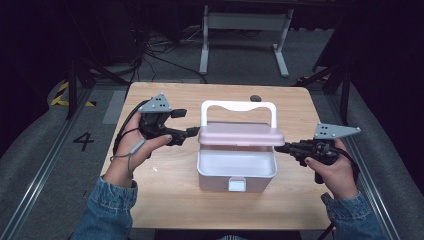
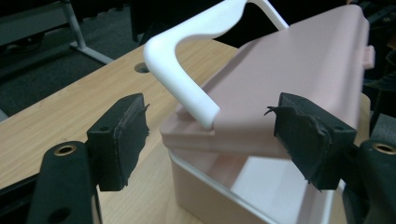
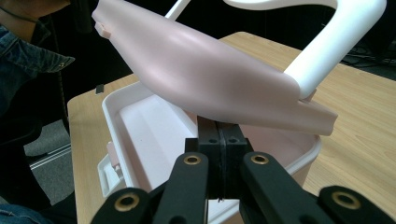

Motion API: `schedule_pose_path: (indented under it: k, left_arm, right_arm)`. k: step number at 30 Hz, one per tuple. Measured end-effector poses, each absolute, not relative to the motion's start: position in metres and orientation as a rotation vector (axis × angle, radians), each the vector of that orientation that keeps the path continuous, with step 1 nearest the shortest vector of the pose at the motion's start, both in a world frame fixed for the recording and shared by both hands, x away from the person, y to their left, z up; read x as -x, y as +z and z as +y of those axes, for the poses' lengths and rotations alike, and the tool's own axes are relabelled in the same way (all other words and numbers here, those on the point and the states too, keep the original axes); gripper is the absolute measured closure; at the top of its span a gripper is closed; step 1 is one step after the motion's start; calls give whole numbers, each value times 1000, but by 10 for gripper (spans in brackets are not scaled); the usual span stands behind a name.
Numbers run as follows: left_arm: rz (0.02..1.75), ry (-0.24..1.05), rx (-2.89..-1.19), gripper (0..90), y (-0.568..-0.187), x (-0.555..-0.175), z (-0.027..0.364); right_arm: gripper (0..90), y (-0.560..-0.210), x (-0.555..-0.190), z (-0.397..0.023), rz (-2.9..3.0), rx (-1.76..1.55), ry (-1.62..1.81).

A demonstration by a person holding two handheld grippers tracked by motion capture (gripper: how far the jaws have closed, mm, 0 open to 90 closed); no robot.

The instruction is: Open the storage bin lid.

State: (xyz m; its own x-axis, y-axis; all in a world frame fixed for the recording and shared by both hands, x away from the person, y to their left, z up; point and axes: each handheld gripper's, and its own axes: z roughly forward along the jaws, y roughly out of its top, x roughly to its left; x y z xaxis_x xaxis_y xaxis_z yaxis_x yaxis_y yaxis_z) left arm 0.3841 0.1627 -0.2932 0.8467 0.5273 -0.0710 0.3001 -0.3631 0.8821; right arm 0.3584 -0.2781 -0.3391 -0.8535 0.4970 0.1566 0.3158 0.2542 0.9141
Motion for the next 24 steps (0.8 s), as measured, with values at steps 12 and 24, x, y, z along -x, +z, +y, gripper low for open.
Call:
schedule_pose_path:
  k: [12,24]
  left_arm:
    - [567,285,-2017,242,-313,-363,166]
    - [477,269,-1998,162,-332,-366,133]
  right_arm:
    - [900,-338,-358,-276,2335,-781,1674]
    - [900,-337,-358,-277,2333,-800,1707]
